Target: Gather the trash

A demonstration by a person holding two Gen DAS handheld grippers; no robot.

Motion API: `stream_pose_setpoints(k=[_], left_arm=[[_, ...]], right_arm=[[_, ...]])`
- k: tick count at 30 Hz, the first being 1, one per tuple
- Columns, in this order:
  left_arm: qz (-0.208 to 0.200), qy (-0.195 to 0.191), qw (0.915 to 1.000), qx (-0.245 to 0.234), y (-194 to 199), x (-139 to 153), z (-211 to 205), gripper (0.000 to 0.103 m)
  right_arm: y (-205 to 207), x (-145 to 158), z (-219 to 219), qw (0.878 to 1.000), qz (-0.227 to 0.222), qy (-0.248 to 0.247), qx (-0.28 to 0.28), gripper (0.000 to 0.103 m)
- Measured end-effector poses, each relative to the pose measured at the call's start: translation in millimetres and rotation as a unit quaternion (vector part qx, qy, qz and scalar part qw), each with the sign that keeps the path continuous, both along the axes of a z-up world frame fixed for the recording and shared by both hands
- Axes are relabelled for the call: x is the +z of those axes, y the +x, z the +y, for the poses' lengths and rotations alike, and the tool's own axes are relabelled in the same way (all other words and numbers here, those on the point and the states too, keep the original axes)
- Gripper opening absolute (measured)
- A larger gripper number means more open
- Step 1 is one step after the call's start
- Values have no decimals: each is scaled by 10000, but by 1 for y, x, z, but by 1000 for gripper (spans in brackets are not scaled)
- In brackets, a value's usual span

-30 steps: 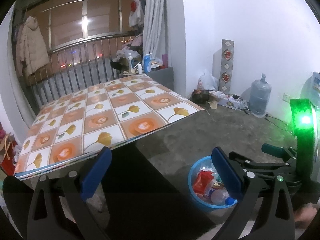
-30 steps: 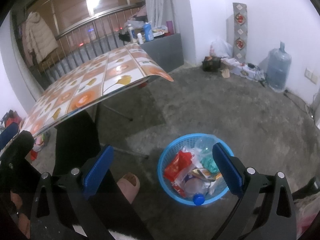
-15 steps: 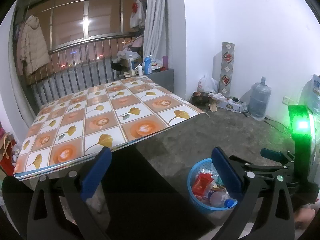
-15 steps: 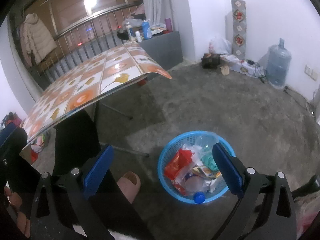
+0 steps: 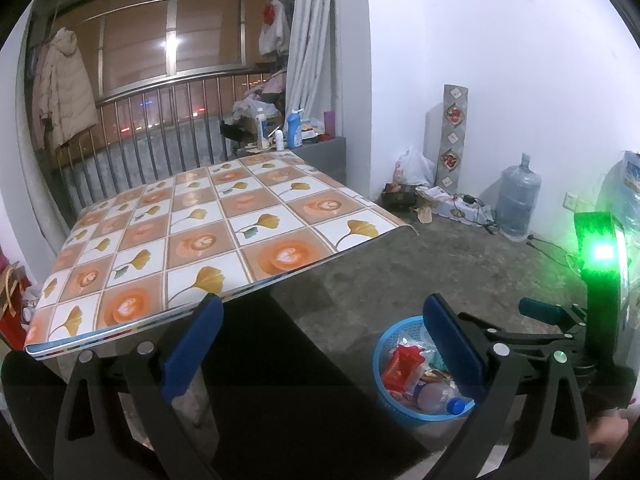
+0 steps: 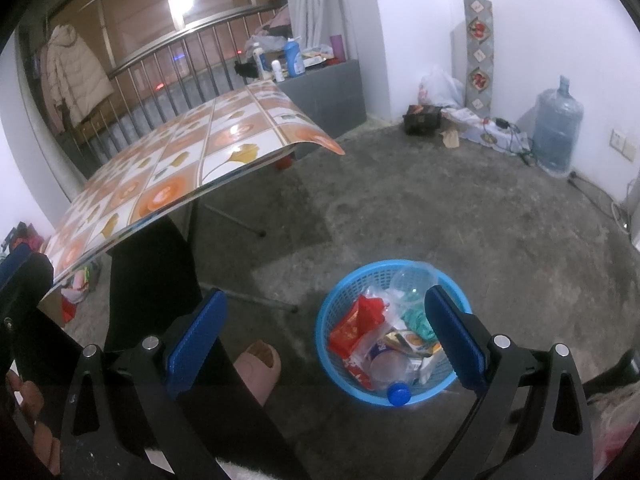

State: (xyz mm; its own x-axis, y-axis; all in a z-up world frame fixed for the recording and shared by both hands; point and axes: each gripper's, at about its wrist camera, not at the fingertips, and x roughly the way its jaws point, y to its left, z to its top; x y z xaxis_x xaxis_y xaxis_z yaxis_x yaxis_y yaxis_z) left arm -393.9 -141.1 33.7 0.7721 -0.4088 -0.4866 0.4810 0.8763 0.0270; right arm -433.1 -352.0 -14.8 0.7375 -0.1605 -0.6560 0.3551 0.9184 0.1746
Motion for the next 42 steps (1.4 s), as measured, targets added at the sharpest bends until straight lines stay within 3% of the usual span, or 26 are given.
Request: stream_pose_setpoints(k=[15, 28, 42], left_arm=[[43, -18, 10000, 35, 1, 0, 1, 98], [-168, 45, 9998, -33, -3, 2, -5, 98], [-1, 50, 9999, -105, -2, -2, -6, 98]], right_arm=[[-1, 1, 0, 10000, -29, 2, -6, 95], [-2, -2, 3, 10000, -49, -11, -13, 95], [-2, -4, 0, 10000, -35, 11, -9, 95]])
